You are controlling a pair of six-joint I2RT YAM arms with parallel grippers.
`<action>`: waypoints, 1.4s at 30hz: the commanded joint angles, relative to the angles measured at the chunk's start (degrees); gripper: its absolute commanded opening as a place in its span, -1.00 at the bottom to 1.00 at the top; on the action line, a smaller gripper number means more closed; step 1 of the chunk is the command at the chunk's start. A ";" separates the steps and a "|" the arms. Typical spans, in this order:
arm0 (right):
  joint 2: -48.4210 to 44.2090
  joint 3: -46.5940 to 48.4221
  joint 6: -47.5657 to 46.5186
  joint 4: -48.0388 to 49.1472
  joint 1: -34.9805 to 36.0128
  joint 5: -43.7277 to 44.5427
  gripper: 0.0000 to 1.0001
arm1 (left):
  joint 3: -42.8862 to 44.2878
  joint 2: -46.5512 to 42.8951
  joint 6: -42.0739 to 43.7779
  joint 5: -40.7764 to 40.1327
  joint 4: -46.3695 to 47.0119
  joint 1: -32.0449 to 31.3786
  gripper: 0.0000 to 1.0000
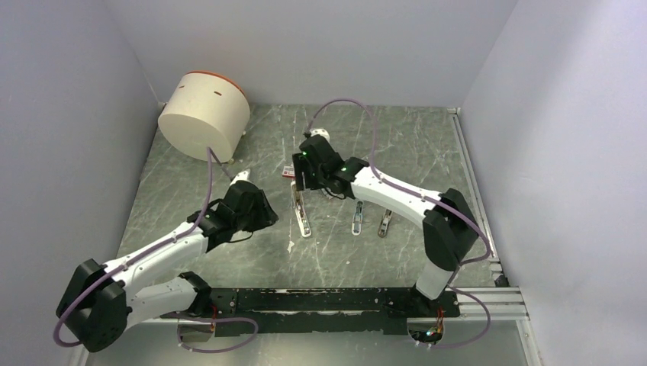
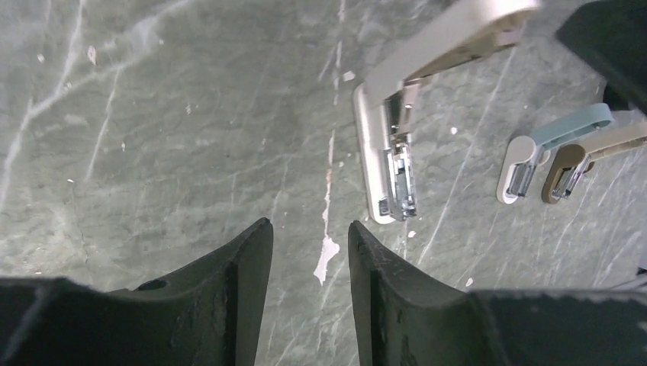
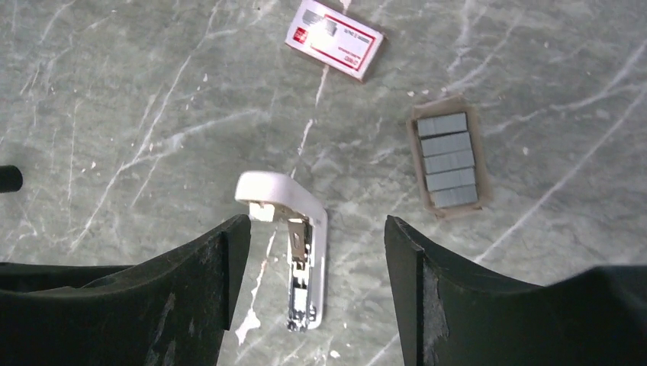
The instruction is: Load the staples into the stapler
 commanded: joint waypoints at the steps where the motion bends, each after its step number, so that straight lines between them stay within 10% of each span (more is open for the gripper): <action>1: 3.42 5.23 -2.40 -0.74 1.86 0.12 0.38 | -4.36 2.29 -1.77 15.04 10.61 4.97 -0.04; 11: 12.44 13.81 -4.16 -6.42 3.94 3.47 0.19 | -7.17 12.34 -2.80 25.26 23.25 7.43 0.21; 17: 13.25 13.52 -3.28 -6.64 4.03 4.25 0.04 | -8.99 15.30 -3.84 26.81 28.15 7.52 -0.15; 26: 13.78 13.86 -3.53 -5.93 4.07 4.75 -0.37 | -9.87 20.35 -4.70 30.08 34.76 7.52 -0.14; 42: 8.43 7.17 -0.67 -1.70 5.75 4.68 -0.54 | -9.32 31.17 -5.52 33.63 44.08 7.44 -0.47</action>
